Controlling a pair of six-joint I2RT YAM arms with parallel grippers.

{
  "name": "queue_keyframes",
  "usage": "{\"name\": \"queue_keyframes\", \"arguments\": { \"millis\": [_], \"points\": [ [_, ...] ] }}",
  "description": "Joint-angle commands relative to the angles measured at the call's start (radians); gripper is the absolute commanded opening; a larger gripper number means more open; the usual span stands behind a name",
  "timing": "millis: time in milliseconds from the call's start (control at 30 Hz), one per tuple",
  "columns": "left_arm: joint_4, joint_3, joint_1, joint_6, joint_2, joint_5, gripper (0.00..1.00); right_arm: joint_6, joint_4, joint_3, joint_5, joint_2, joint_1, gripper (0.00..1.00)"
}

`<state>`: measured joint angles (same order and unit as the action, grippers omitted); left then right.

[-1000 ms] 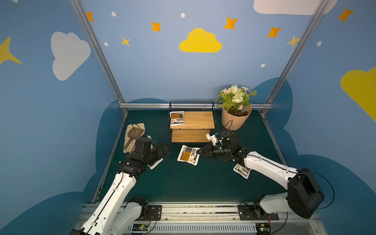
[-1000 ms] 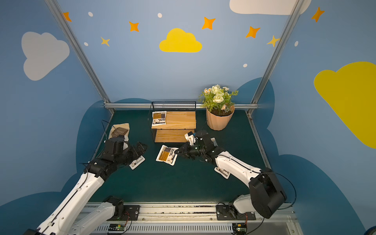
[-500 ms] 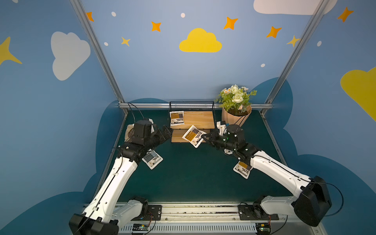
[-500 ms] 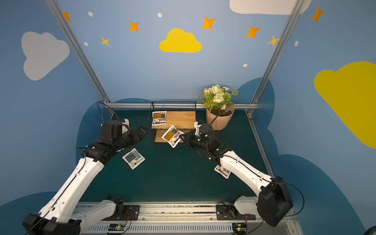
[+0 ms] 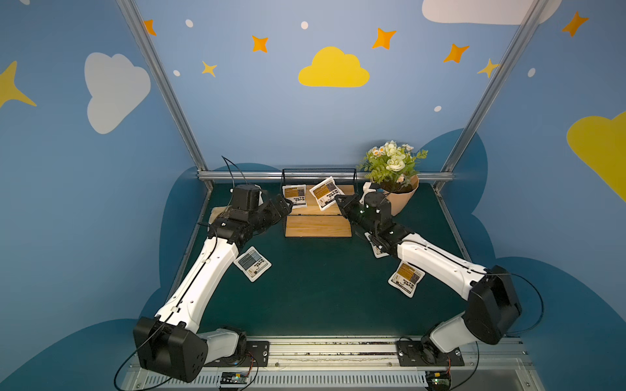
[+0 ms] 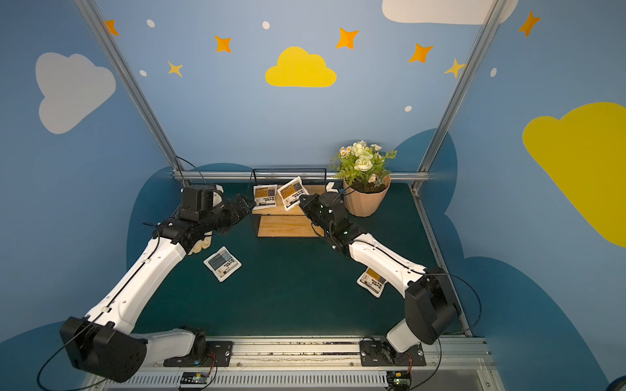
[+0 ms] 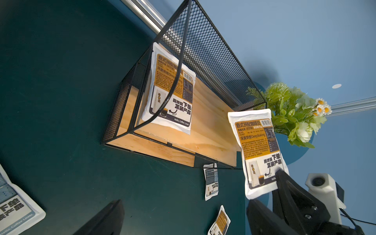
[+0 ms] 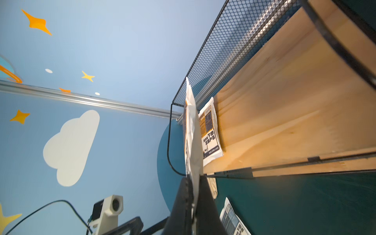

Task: Place the bagged coffee beans on the shelf by color
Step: Place the bagged coffee beans on the shelf.

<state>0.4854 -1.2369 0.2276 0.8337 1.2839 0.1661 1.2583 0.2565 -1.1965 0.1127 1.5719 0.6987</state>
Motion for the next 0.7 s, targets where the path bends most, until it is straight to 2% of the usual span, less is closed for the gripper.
{"name": "queue_keyframes", "arguments": {
  "millis": [0,300,667],
  "points": [
    [-0.024,-0.02,-0.011,-0.009,0.009,0.019,1.0,0.042,0.067,-0.068,0.093,0.059,0.013,0.0],
    [-0.033,-0.015,-0.03,-0.01,0.015,0.044,1.0,0.112,0.058,-0.184,0.19,0.228,0.037,0.0],
    [-0.033,0.013,-0.054,-0.016,-0.007,0.061,1.0,0.158,0.028,-0.204,0.248,0.31,0.047,0.0]
  ]
}}
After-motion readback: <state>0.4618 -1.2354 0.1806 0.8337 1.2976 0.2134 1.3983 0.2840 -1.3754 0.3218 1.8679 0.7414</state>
